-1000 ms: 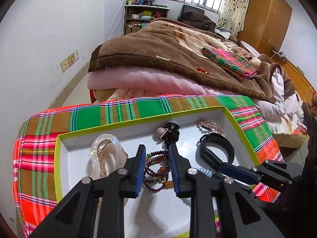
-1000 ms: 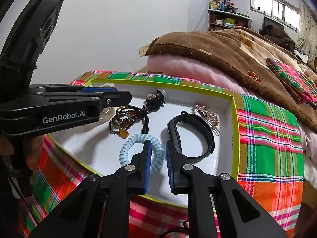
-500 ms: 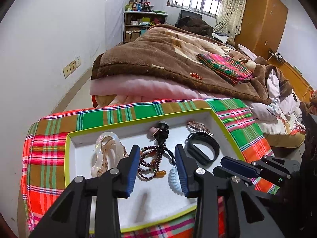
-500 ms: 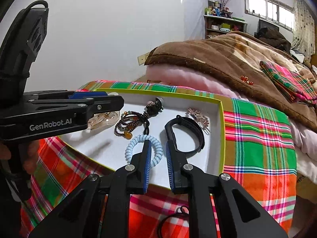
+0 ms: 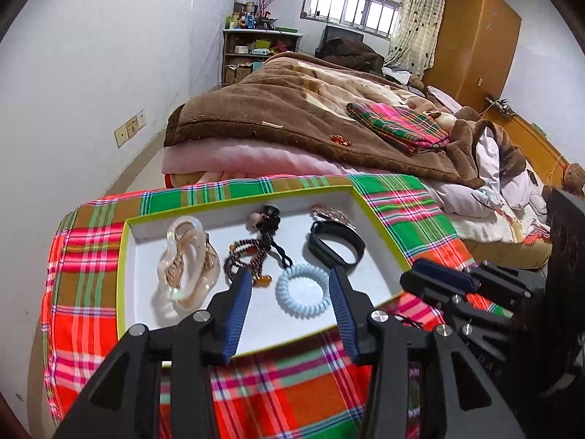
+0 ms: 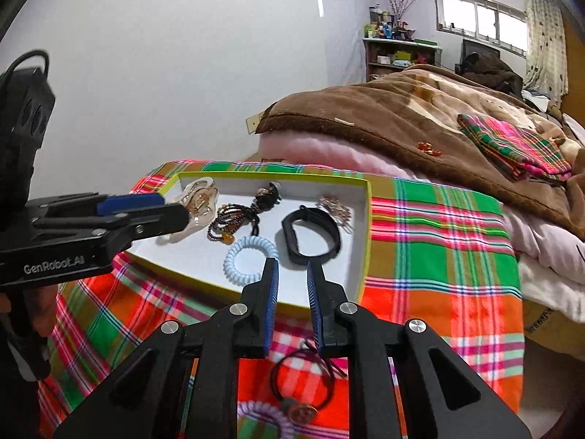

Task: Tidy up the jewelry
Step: 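Move both tools back to the lavender coil tie and black H-charm hair tie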

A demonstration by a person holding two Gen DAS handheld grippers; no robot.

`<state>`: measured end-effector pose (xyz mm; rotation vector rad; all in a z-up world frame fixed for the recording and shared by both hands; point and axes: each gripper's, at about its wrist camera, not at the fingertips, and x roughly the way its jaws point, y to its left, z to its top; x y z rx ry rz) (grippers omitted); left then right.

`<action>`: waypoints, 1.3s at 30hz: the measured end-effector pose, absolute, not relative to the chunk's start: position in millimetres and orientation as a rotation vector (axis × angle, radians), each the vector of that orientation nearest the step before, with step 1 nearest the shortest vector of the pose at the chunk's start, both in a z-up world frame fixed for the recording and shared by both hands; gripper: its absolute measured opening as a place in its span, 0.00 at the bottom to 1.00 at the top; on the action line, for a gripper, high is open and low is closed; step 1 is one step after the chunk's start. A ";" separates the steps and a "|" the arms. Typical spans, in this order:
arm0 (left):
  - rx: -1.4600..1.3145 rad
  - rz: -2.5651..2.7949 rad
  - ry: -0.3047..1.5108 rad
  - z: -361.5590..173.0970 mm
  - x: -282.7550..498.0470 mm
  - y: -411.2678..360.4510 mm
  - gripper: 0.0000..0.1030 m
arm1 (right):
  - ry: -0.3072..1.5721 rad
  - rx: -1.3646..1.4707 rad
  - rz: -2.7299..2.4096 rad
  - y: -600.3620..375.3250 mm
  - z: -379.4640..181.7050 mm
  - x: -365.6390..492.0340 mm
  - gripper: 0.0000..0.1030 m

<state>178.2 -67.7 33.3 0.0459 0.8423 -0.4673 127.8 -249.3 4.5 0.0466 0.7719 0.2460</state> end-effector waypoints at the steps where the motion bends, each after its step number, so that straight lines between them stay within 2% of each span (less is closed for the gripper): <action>1: 0.046 -0.469 0.842 33.3 175.1 -67.7 0.45 | 0.770 0.049 0.243 -251.9 5.1 125.8 0.16; 13: 0.023 -0.512 0.865 18.4 134.2 -74.5 0.49 | 0.812 0.056 0.267 -282.8 -12.9 108.3 0.17; 14: 0.019 -0.514 0.874 15.3 130.9 -74.5 0.49 | 0.828 0.061 0.278 -286.1 -17.2 107.5 0.19; 17: 0.007 -0.516 0.897 6.2 120.6 -73.8 0.49 | 0.858 0.071 0.311 -289.5 -29.5 106.3 0.36; 39: -0.032 -0.507 0.978 -20.4 84.0 -73.5 0.57 | 0.919 -0.037 0.326 -276.4 -51.9 110.4 0.36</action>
